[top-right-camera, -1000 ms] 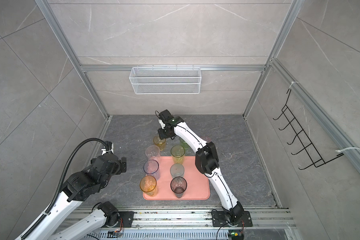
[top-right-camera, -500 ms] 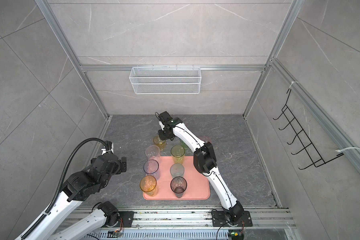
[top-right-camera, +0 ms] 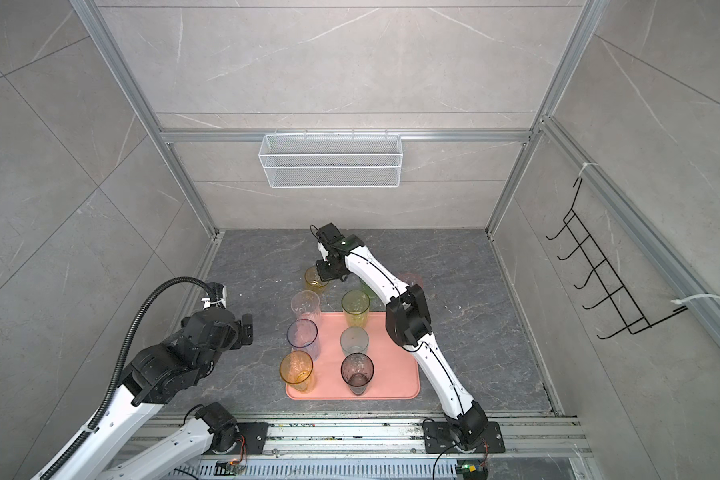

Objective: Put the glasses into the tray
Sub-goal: 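Lower the right gripper into the yellow cup and close on its rim, then lift the yellow cup with the right gripper and carry it toward the tray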

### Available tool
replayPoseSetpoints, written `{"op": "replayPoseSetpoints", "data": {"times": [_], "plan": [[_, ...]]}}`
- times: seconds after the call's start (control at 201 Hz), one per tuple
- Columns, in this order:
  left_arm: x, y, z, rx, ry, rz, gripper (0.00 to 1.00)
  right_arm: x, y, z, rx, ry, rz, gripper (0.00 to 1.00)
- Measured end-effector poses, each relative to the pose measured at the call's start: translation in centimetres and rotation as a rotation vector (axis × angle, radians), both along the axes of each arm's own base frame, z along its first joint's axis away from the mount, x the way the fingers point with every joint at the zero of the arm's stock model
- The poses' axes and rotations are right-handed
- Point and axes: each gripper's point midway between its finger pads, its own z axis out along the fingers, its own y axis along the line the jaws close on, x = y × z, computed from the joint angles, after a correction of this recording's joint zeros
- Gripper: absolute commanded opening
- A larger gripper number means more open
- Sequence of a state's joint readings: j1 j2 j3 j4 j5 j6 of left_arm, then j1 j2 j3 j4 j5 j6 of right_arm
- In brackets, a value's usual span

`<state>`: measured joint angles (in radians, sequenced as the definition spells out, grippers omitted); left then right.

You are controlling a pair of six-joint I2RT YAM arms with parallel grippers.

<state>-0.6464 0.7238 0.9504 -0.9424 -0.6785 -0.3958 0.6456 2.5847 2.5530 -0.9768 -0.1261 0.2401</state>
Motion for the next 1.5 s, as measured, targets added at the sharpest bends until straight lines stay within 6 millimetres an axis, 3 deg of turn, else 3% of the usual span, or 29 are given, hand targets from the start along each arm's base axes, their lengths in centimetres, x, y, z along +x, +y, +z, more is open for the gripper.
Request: {"op": "replayPoseSetpoints", "data": {"times": [0.219,0.722,0.871,1.16,1.499], "plan": [[-0.1,0.1,0.1,-0.004,-0.006,0.0,1.0,-0.3,-0.3,0.1,-0.012,0.012,0.0,0.01],[-0.2,0.1,0.3,-0.01,-0.014,0.0,1.0,-0.3,-1.5,3.1,-0.048,-0.024,-0.026,0.0],[-0.2,0.1,0.3,-0.01,-0.013,0.0,1.0,-0.8,-2.3,5.4,-0.054,-0.043,-0.035,0.0],[-0.2,0.1,0.3,-0.011,-0.014,0.0,1.0,-1.7,-3.7,11.9,-0.032,-0.132,-0.05,0.0],[-0.3,0.2,0.5,-0.019,-0.022,-0.002,1.0,-3.5,-6.7,15.8,-0.091,-0.177,-0.073,0.0]]}}
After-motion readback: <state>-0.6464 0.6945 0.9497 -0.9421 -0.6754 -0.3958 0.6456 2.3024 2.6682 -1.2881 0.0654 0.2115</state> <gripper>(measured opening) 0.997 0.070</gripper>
